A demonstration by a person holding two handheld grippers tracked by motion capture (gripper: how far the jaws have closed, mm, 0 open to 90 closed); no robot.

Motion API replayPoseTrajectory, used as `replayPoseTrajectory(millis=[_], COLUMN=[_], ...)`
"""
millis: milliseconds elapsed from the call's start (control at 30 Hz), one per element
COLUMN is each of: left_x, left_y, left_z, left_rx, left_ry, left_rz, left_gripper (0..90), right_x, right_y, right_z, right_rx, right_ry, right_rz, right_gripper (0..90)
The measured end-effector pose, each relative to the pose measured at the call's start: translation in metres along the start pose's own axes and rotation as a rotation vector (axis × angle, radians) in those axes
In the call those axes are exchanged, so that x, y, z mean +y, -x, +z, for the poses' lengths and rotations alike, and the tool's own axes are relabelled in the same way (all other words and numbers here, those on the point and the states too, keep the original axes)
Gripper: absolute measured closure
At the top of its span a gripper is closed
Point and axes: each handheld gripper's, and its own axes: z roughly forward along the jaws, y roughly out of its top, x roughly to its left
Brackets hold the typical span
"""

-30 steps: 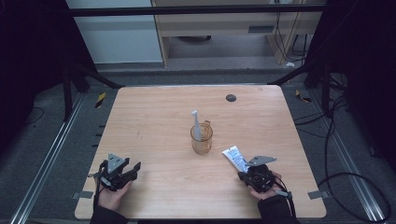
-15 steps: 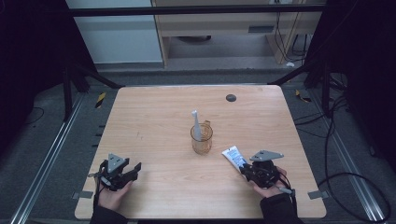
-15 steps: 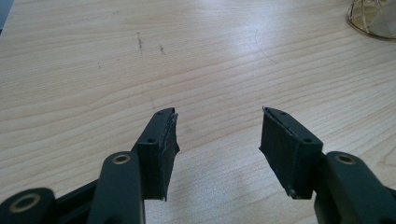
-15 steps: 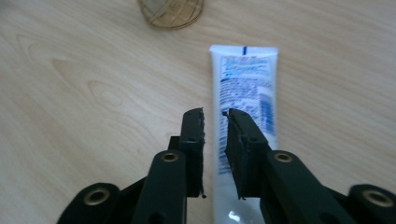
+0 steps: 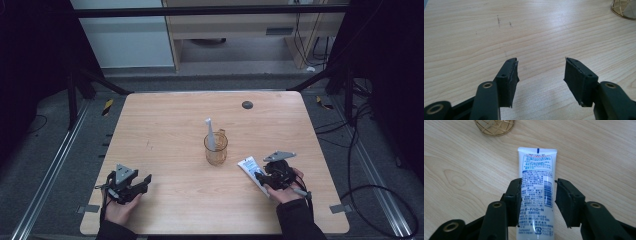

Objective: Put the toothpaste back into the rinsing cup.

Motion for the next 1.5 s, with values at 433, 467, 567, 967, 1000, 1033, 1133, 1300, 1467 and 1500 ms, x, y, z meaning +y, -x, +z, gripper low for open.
replayPoseTrajectory(millis=[433,467,567,967,1000,1033,1133,1300,1467,1500], left_x=[0.000,0.000,0.000,0.000,0.000,0.000,0.000,0.000,0.000,0.000], left_y=[0.000,0.000,0.000,0.000,0.000,0.000,0.000,0.000,0.001,0.001], left_z=[0.001,0.001,0.002,0.002,0.002,0.003,0.003,0.003,0.004,0.004], left_rx=[0.001,0.001,0.001,0.001,0.000,0.001,0.001,0.002,0.001,0.002], left_ry=[-0.009,-0.010,-0.010,-0.016,-0.017,-0.018,-0.022,-0.023,-0.026,-0.026], left_rz=[0.003,0.003,0.004,0.008,0.008,0.010,0.014,0.016,0.016,0.017], left_gripper=[43.7,43.6,43.7,43.7,43.7,43.7,43.8,43.8,43.8,43.8], right_x=[0.006,0.006,0.007,0.007,0.006,0.006,0.005,0.004,0.005,0.005], right_y=[0.001,0.000,-0.001,-0.001,0.000,0.000,0.000,0.000,0.000,0.000], right_z=[0.018,0.019,0.023,0.031,0.032,0.033,0.034,0.039,0.039,0.039], right_rx=[0.002,0.005,0.005,0.010,0.012,0.009,0.016,0.008,0.010,0.009], right_ry=[-0.062,-0.064,-0.073,-0.131,-0.135,-0.139,-0.153,-0.180,-0.189,-0.190], right_rz=[0.004,0.007,0.000,0.008,0.008,0.007,0.012,0.003,0.008,0.008], right_gripper=[49.8,49.5,48.6,43.4,43.3,43.2,42.6,42.4,43.5,44.1])
